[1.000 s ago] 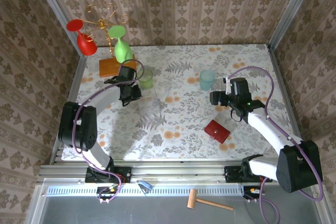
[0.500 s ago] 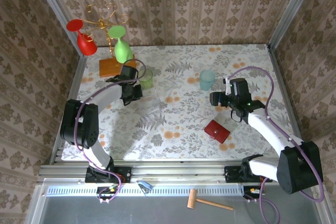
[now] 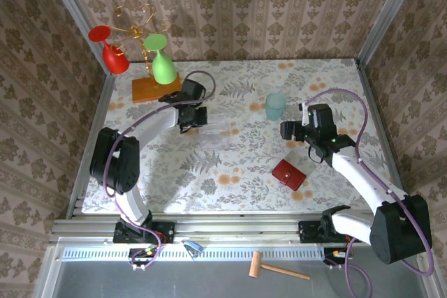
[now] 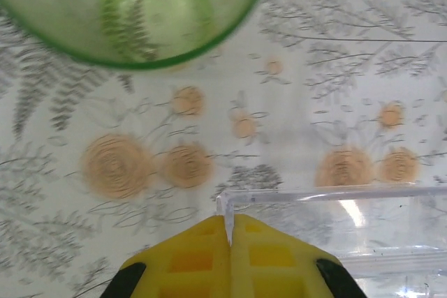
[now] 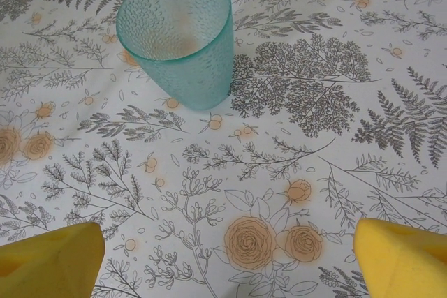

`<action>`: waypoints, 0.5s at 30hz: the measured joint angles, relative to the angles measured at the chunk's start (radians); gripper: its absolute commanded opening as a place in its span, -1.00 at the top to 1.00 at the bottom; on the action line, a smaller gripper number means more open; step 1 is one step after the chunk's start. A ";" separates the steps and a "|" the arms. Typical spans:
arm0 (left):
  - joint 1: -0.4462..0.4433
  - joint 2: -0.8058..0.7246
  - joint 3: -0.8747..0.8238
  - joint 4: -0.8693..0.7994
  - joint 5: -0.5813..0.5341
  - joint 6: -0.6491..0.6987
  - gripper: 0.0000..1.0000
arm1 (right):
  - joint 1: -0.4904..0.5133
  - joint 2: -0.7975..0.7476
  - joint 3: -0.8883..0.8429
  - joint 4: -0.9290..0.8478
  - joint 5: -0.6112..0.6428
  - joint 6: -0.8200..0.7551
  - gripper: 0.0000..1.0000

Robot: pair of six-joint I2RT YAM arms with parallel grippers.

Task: Take the credit cards out of the card holder

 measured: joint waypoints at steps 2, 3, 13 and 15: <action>-0.026 0.040 0.050 -0.011 -0.005 0.000 0.92 | 0.000 -0.008 0.000 -0.002 0.004 0.000 -0.87; -0.039 0.064 0.080 -0.022 -0.008 0.000 0.92 | 0.000 -0.013 0.000 -0.002 0.004 0.000 -0.87; -0.098 0.253 0.314 -0.090 -0.031 0.001 0.91 | 0.000 -0.021 0.000 -0.009 0.007 0.000 -0.88; -0.098 0.262 0.319 -0.097 -0.031 0.001 0.91 | 0.000 -0.021 0.000 -0.014 0.007 0.000 -0.88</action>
